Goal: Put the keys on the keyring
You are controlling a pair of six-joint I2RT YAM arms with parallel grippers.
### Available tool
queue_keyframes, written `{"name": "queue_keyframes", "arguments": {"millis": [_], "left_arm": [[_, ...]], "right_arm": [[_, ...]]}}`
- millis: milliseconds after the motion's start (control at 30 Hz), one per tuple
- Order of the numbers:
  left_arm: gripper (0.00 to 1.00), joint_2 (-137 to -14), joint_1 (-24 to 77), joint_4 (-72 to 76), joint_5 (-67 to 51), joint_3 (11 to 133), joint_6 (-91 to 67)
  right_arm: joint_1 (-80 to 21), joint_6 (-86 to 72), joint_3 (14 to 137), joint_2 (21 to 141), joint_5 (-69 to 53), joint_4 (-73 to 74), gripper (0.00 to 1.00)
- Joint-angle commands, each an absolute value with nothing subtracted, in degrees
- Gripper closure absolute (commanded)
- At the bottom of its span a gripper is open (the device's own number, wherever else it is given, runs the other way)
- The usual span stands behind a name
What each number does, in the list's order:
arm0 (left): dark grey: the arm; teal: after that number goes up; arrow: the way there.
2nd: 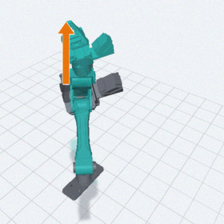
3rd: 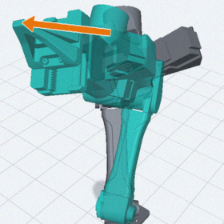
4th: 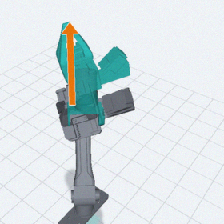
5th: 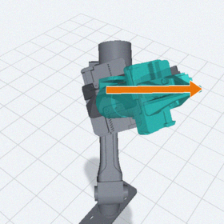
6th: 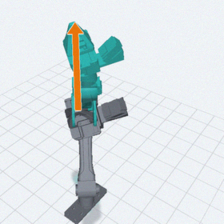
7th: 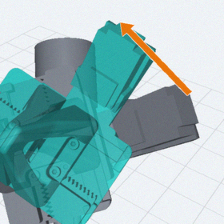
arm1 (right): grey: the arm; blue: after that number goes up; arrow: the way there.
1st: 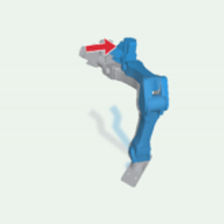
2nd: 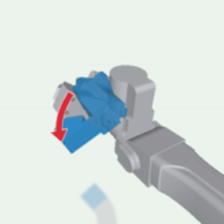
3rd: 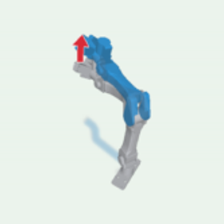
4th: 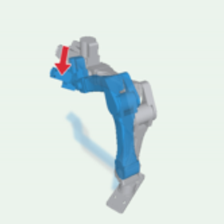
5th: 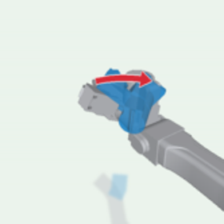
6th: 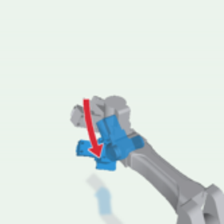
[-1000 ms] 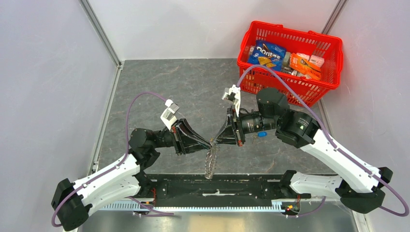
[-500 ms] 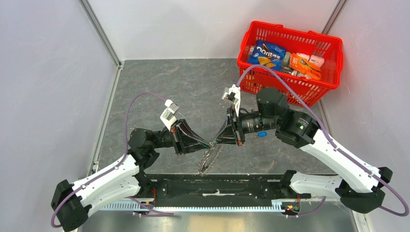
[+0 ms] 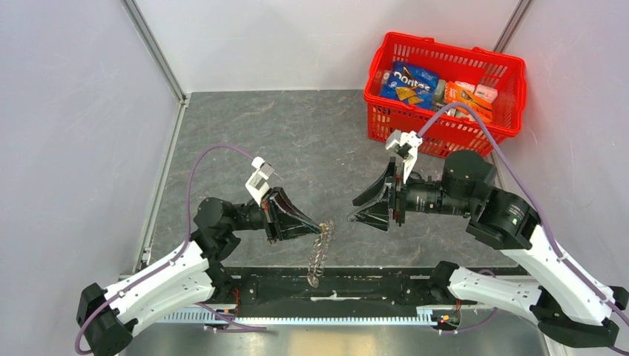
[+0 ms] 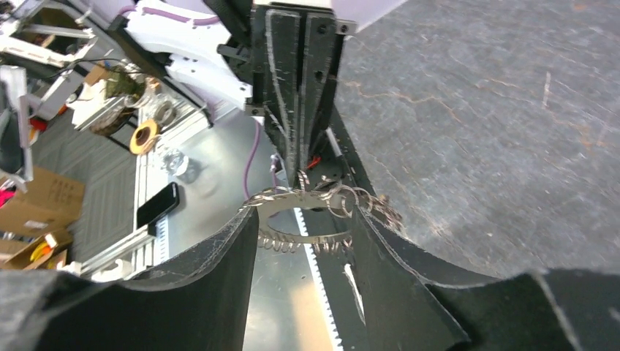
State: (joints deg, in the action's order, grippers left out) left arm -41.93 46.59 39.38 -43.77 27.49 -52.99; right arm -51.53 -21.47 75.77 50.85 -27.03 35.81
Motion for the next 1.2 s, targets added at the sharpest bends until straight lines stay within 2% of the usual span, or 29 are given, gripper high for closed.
{"name": "queue_keyframes", "arguments": {"millis": [0, 367, 567, 967, 1167], "left_arm": [[0.98, -40.1, 46.8, 41.4, -44.8, 30.1, -49.1], [0.98, -36.6, 46.8, 41.3, -45.3, 30.3, -43.2], [0.98, -33.8, 46.8, 39.5, -44.1, 30.4, -40.6], [0.98, -30.5, 46.8, 33.8, -43.5, 31.6, -39.5], [0.98, -29.6, 46.8, 32.2, -43.2, 31.5, -38.7]], "right_arm": [[-51.6, -21.9, 75.8, 51.2, -19.5, 40.4, 0.43], [-51.5, -26.9, 74.8, 56.4, -2.5, 52.1, 0.43], [-49.7, -35.4, 68.2, 59.2, 10.2, 56.5, 0.44], [-34.5, -38.5, 51.7, 62.8, 11.2, 47.4, 0.46], [-31.7, -45.9, 48.7, 67.1, 15.9, 43.1, 0.46]]}}
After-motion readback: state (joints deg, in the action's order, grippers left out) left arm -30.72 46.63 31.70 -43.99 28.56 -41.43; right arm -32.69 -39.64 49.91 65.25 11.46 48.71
